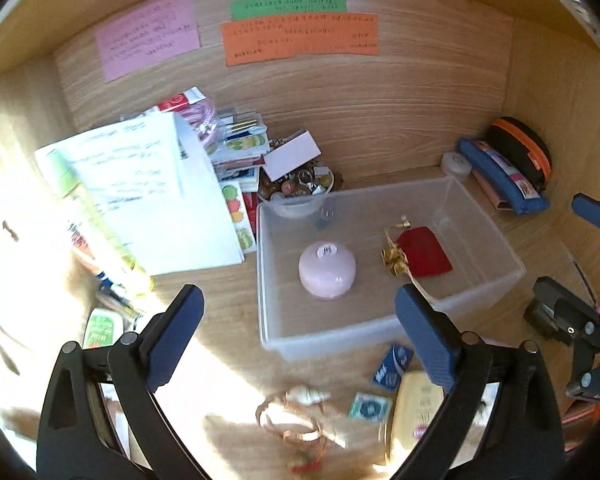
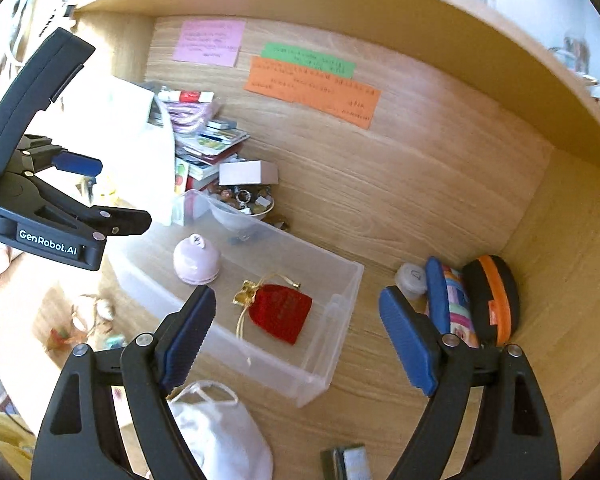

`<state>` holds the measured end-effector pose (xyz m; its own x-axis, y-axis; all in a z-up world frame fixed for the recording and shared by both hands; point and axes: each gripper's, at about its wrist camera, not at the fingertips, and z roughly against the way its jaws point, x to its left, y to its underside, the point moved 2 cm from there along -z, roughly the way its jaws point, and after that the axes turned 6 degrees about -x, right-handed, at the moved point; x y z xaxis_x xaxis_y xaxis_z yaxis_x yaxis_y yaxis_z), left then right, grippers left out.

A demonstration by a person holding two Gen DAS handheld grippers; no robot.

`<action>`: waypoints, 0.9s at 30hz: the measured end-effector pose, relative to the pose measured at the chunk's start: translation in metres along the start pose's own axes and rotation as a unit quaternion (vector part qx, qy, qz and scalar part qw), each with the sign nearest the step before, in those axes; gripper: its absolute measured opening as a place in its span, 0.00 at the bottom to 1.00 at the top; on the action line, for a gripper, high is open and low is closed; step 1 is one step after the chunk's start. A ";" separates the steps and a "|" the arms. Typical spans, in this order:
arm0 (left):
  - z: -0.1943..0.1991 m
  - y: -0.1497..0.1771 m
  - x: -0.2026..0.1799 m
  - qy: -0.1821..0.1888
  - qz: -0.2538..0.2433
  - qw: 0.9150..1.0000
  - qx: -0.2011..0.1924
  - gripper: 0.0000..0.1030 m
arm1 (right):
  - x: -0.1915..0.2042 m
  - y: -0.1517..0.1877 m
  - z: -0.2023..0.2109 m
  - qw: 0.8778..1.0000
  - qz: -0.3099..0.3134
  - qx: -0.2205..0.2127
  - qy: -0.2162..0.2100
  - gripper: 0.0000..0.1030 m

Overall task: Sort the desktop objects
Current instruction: 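Grasp the cream cylindrical container with the left gripper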

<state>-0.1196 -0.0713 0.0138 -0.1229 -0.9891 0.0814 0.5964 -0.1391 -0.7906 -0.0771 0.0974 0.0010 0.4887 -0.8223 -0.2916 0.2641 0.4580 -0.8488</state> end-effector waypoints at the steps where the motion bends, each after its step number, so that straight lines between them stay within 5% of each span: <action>1: 0.006 0.006 -0.001 -0.001 0.000 1.000 -0.002 0.95 | 0.002 0.003 0.005 1.000 0.001 -0.001 0.004 0.80; 21: 0.061 0.118 -0.022 0.025 0.037 0.999 0.015 0.98 | -0.009 0.078 0.051 0.996 -0.079 0.026 -0.039 0.87; 27: 0.062 0.146 -0.032 -0.012 0.042 0.999 0.024 0.99 | -0.002 0.102 0.042 0.991 -0.103 0.055 -0.060 0.88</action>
<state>0.0201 -0.0633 -0.0663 -0.0521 -0.9982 0.0309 0.6411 -0.0572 -0.7653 -0.0166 0.1602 -0.0661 0.5097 -0.8585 -0.0570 0.4536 0.3244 -0.8301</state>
